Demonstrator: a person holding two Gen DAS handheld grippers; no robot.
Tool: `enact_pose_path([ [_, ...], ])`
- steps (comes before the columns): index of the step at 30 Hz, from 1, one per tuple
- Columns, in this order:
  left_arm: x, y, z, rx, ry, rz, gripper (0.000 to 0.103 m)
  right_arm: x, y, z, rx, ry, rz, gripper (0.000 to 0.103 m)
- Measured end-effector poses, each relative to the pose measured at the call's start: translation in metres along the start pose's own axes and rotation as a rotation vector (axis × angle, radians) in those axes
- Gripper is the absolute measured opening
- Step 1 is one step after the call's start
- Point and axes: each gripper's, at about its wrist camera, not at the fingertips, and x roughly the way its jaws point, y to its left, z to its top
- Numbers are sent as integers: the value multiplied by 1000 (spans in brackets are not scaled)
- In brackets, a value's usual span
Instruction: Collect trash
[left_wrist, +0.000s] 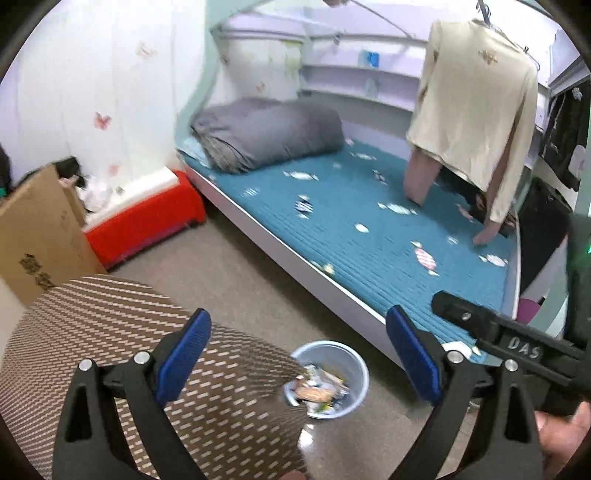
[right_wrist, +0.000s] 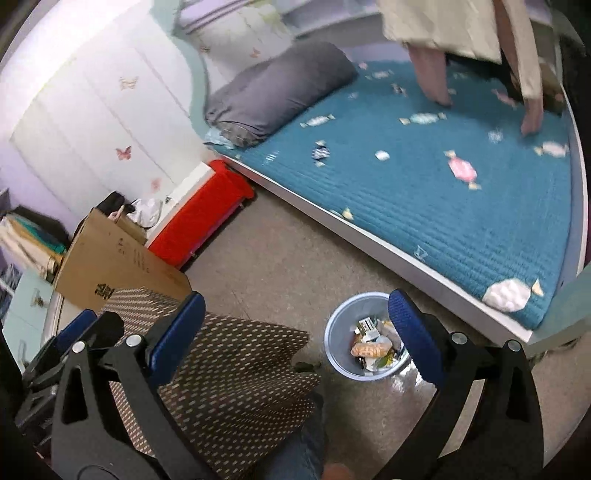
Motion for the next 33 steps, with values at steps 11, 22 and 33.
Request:
enact_pose_path([
  [11,-124,71,-24,-116,-169,212,94,-77,107,-20,-209,-110,57,97],
  [22,-235,129,-47,-257,-311,375,97,-144,192,-44,-394,-231,134,97],
  [33,-304,137,-76,-329,-425,484,98,-189,234,-69,-516,-351,149,97],
])
